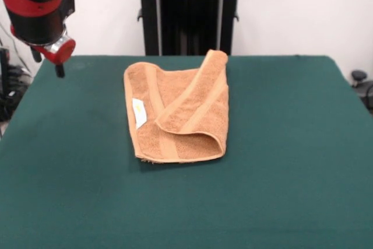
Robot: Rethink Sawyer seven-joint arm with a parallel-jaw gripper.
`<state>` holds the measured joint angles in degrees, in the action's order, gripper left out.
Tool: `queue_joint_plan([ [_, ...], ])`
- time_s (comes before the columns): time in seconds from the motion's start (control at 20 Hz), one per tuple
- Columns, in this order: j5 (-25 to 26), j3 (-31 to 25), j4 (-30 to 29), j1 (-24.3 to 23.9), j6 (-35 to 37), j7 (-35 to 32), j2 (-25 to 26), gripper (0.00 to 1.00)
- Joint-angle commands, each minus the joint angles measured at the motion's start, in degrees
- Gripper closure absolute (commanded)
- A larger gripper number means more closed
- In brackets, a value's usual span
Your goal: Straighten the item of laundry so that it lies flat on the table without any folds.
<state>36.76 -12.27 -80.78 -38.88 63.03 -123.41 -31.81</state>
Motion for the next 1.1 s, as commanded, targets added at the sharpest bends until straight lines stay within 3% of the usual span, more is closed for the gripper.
queue_joint_plan([
  [0.05,-0.4,-4.6,-3.1,3.8,2.4,10.9,2.9,0.0],
  [0.65,-0.7,-2.4,-7.2,7.7,-1.4,3.0,2.1,0.0],
  [1.1,-2.2,-0.9,-6.3,12.3,-1.5,-4.4,3.8,0.0],
])
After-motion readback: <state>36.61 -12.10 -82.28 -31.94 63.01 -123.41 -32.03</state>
